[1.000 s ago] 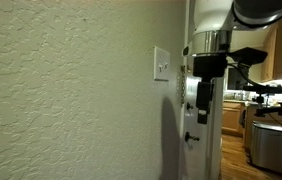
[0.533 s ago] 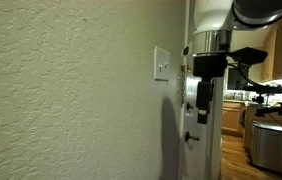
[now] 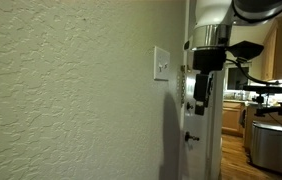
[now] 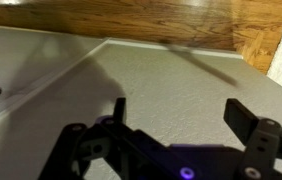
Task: Turn off the switch on the right
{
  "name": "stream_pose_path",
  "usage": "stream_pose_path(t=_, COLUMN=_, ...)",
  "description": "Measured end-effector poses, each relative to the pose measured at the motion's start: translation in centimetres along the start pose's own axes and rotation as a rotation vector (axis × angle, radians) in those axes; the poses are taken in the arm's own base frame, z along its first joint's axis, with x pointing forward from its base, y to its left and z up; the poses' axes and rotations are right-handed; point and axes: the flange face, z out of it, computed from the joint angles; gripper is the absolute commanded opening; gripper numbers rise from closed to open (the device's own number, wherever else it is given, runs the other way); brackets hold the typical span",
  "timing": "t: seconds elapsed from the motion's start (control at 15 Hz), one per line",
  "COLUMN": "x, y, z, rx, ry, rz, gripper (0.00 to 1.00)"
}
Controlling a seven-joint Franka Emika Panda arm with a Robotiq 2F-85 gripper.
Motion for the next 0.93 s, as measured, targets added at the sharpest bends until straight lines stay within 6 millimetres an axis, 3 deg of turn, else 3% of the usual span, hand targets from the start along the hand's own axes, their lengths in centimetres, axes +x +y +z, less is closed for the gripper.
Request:
stream_pose_path(t=0.6, x=-0.5, y=4.9, z=-4.2, rx=0.016, ry=0.090, rz=0.098, gripper=1.00)
stream_pose_path(t=0.93, x=-0.2, y=6.4, z=-6.7, rx=0.034, ry=0.188, rz=0.133, gripper=1.00)
